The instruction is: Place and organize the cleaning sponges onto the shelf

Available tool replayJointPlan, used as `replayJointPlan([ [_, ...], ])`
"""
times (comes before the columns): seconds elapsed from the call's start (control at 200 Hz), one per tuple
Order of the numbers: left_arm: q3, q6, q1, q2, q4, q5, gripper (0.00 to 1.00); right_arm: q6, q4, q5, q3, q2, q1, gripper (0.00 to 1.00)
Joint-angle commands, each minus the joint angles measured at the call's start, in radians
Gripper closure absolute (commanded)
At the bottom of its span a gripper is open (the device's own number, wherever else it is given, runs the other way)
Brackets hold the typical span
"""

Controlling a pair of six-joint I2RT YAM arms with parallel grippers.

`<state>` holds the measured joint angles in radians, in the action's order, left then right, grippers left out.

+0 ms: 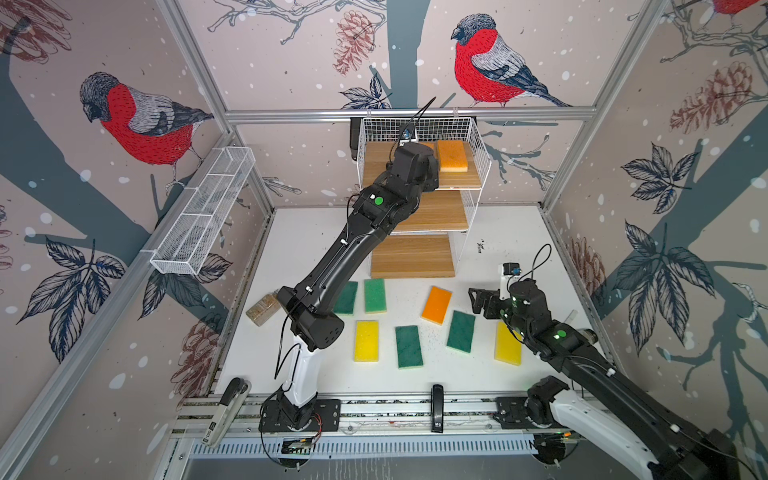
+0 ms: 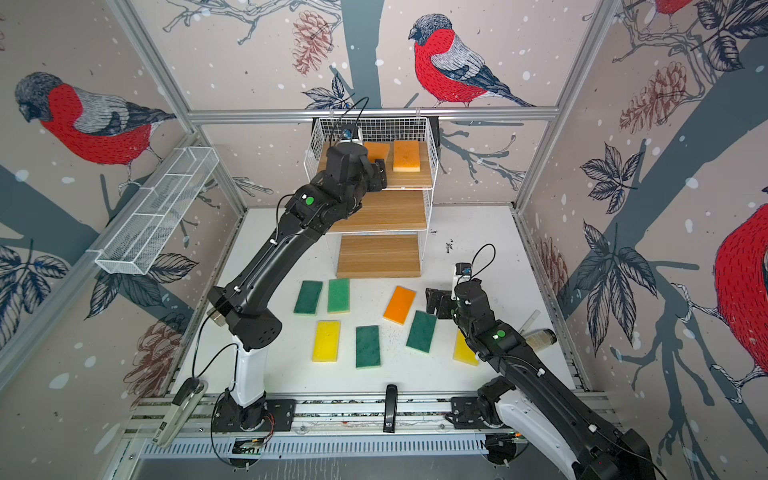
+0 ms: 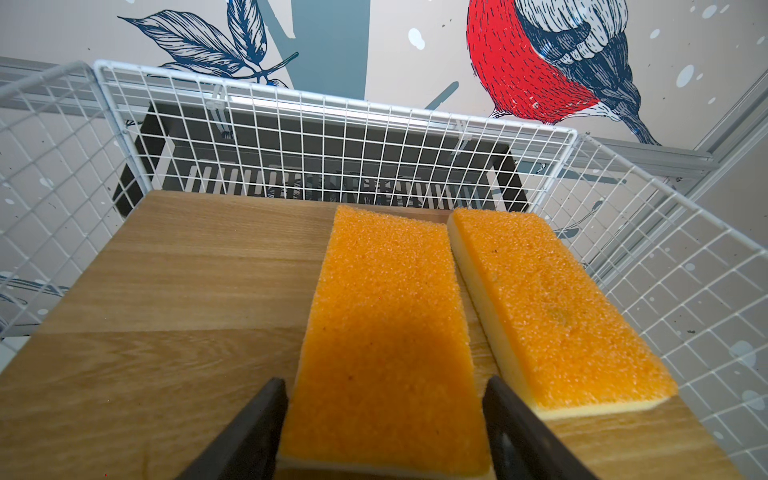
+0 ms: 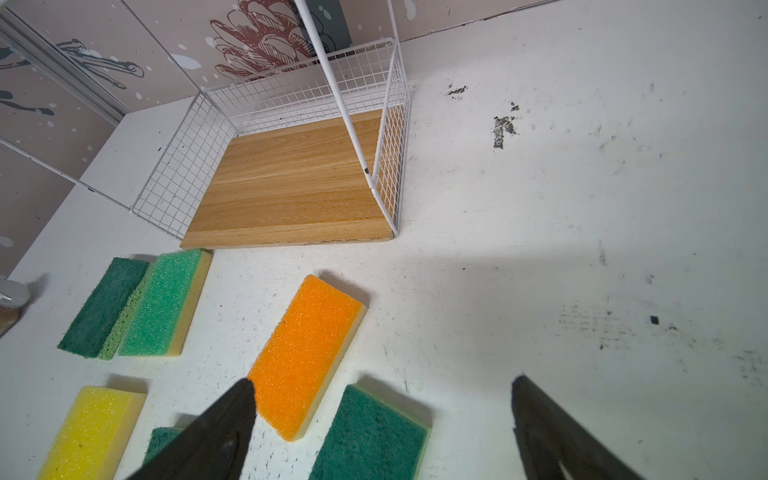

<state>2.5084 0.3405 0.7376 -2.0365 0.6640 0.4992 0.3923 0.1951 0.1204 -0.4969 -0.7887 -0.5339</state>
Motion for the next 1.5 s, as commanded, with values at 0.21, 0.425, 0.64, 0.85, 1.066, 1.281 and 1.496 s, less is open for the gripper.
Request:
replayJointPlan([
  [0.21, -0.002, 0.025, 0.000, 0.034, 0.009, -0.056, 0.24, 0.004, -0.014, -0.011, 0.001, 0.013, 0.001, 0.04],
  [0.425, -0.021, 0.030, -0.001, 0.056, -0.003, -0.068, 0.24, 0.005, -0.015, -0.011, 0.003, 0.017, 0.001, 0.04],
  [0.64, -0.027, 0.030, -0.008, 0.072, 0.003, -0.061, 0.24, 0.006, -0.016, -0.012, 0.001, 0.017, 0.001, 0.04],
  [0.85, -0.070, 0.038, -0.022, 0.104, -0.011, -0.076, 0.24, 0.005, -0.017, -0.012, -0.002, 0.017, 0.001, 0.04],
  [1.066, -0.130, 0.074, -0.056, 0.118, -0.045, -0.177, 0.26, 0.006, -0.014, -0.012, 0.003, 0.024, 0.001, 0.04],
  [1.281, -0.133, 0.083, -0.056, 0.110, -0.053, -0.230, 0.26, 0.007, -0.007, -0.004, 0.006, 0.040, 0.001, 0.04],
  [1.496, -0.143, 0.098, -0.056, 0.108, -0.067, -0.292, 0.27, 0.007, -0.007, -0.001, 0.009, 0.045, 0.000, 0.04],
])
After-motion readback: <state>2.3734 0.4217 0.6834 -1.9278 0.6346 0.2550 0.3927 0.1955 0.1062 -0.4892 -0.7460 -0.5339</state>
